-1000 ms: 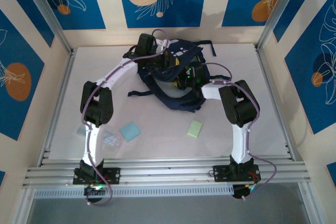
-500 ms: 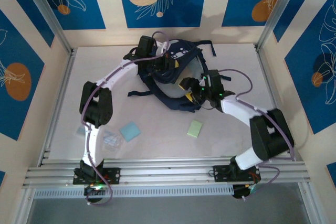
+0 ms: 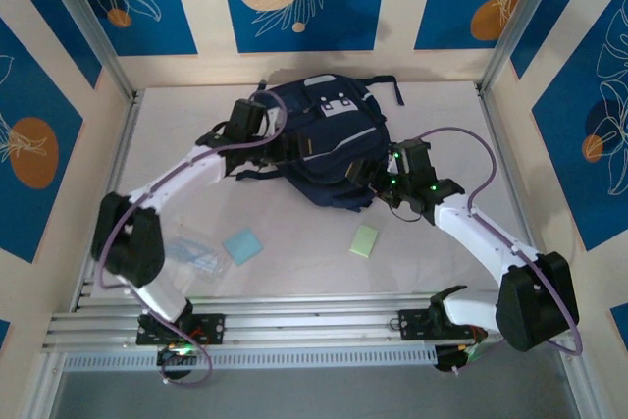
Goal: Pack books, pencil case, and school supplies into a backpack
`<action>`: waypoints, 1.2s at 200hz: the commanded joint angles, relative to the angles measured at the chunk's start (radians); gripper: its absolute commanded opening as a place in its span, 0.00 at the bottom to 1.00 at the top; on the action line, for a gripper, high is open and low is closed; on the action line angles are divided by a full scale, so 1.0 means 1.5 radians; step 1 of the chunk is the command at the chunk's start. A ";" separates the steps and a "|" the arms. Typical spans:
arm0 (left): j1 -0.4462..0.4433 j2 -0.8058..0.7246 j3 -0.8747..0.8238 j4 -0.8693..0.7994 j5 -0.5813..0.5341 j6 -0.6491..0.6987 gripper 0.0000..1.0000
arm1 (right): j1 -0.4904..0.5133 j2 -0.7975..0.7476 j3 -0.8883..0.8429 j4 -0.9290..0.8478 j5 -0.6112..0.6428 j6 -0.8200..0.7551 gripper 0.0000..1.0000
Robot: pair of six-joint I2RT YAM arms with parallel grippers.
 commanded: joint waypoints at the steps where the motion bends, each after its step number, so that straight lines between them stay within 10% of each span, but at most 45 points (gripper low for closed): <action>1: 0.008 -0.073 -0.079 -0.077 -0.119 -0.037 0.97 | 0.010 0.016 0.015 0.006 0.006 -0.040 0.94; 55: 0.034 -0.257 -0.269 -0.167 -0.292 -0.113 1.00 | 0.032 0.051 0.023 0.020 0.018 -0.053 0.95; 240: 0.321 -0.295 -0.520 -0.156 -0.265 -0.260 1.00 | 0.031 0.063 0.017 0.005 0.035 -0.064 0.95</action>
